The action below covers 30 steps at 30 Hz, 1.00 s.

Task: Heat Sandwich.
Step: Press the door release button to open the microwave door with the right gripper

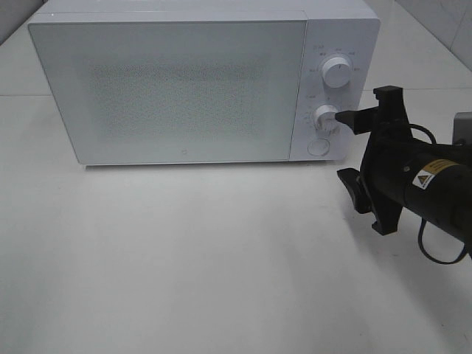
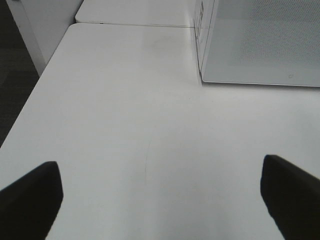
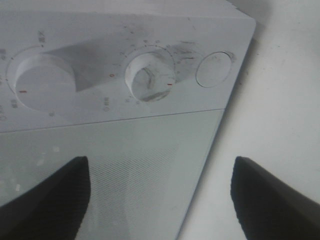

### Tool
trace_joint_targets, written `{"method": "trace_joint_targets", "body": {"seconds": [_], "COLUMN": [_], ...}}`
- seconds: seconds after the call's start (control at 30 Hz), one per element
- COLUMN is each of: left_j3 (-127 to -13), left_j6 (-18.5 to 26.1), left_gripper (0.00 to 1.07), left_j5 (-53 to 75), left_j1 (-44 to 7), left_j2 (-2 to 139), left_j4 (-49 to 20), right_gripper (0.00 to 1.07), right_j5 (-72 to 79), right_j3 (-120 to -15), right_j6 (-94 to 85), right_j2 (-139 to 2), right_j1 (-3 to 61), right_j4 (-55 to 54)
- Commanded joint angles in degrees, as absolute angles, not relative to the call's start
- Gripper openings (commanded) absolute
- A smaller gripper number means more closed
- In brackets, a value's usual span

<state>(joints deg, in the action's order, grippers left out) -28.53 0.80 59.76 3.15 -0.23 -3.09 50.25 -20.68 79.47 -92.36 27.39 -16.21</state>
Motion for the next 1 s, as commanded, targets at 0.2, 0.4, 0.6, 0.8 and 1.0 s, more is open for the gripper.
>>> {"method": "trace_joint_targets", "body": {"seconds": [0.2, 0.4, 0.6, 0.8, 1.0], "left_j3": [-28.36, -28.36, -28.36, -28.36, -28.36], "left_j6": [0.8, 0.8, 0.8, 0.8, 0.8], "left_gripper": [1.01, 1.01, 1.01, 1.01, 1.01], "left_j5": [59.3, 59.3, 59.3, 59.3, 59.3], "left_j1": [3.32, 3.32, 3.32, 3.32, 3.32], "left_j2": [-1.83, -1.83, -1.83, -1.83, -1.83], "left_j4": [-3.61, -3.61, -3.61, -3.61, -3.61], "right_gripper": [0.76, 0.76, 0.76, 0.76, 0.76], "right_j5": [31.23, 22.35, 12.89, -4.87, -19.37], "right_j3": [-20.68, -20.74, -22.35, -28.59, -33.17], "right_j6": [63.08, 52.37, 40.16, 19.08, 7.05], "right_j2": [-84.74, -78.84, -74.2, -69.61, -66.69], "right_j1": [27.27, 27.27, 27.27, 27.27, 27.27], "right_j4": [-15.36, -15.36, -15.36, -15.3, -15.07]}}
